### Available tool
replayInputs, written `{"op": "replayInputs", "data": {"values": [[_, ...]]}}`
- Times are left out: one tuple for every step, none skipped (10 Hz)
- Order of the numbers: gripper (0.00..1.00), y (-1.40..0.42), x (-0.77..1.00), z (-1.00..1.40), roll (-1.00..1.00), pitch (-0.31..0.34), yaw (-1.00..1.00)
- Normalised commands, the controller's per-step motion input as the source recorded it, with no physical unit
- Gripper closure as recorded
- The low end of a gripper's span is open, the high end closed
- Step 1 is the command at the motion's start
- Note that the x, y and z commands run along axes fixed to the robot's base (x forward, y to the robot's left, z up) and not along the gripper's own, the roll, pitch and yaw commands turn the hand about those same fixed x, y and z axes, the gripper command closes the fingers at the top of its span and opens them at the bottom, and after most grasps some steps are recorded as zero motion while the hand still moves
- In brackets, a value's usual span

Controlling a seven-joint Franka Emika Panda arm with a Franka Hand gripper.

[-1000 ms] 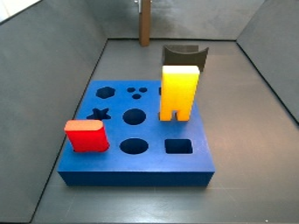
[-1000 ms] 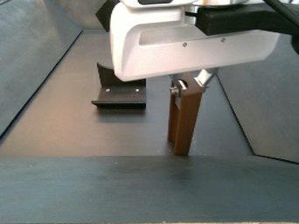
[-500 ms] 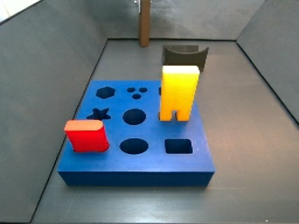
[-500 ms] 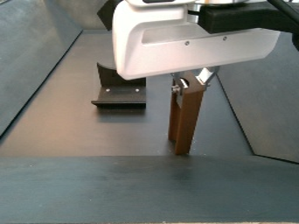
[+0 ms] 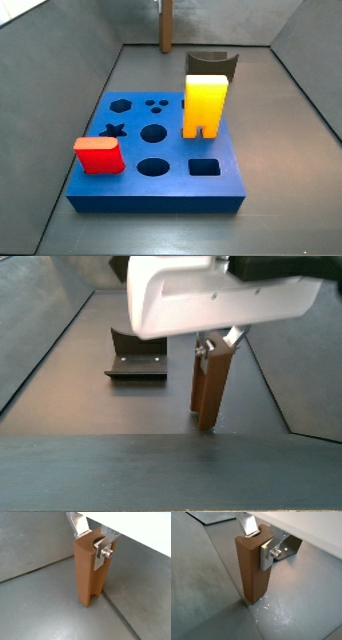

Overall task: Pick up the arch object. Move up. Rotate the arch object. Move to above the board. Insert the arch object.
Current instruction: Move up, then rotate the arch object.

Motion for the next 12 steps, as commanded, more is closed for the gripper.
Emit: {"op": "replayInputs", "data": {"values": [[1.00, 0.03, -0.07, 0.67, -0.01, 0.071, 0.03], [1.00, 0.02, -0.04, 0.58, 0.00, 0.077, 0.02], [1.00, 0.01, -0.02, 0.31, 0.03, 0.092, 0.01], [1.00, 0.01, -0.01, 0.20, 0.04, 0.099, 0.01], [1.00, -1.00, -0.14, 0.38, 0.00, 0.000, 0.00], [1.00, -1.00, -0.14, 0.38, 0.01, -0.014, 0.01], [1.00, -1.00, -0.15, 0.37, 0.04, -0.035, 0.01], [1.00, -1.00, -0.15, 0.34, 0.08, -0.029, 0.02], [1.00, -1.00, -0.14, 0.32, 0.11, -0.004, 0.02], [1.00, -1.00, -0.13, 0.31, 0.12, 0.030, 0.03], [1.00, -1.00, -0.13, 0.30, 0.13, 0.048, 0.03], [1.00, -1.00, -0.13, 0.29, 0.14, 0.060, 0.03]]}}
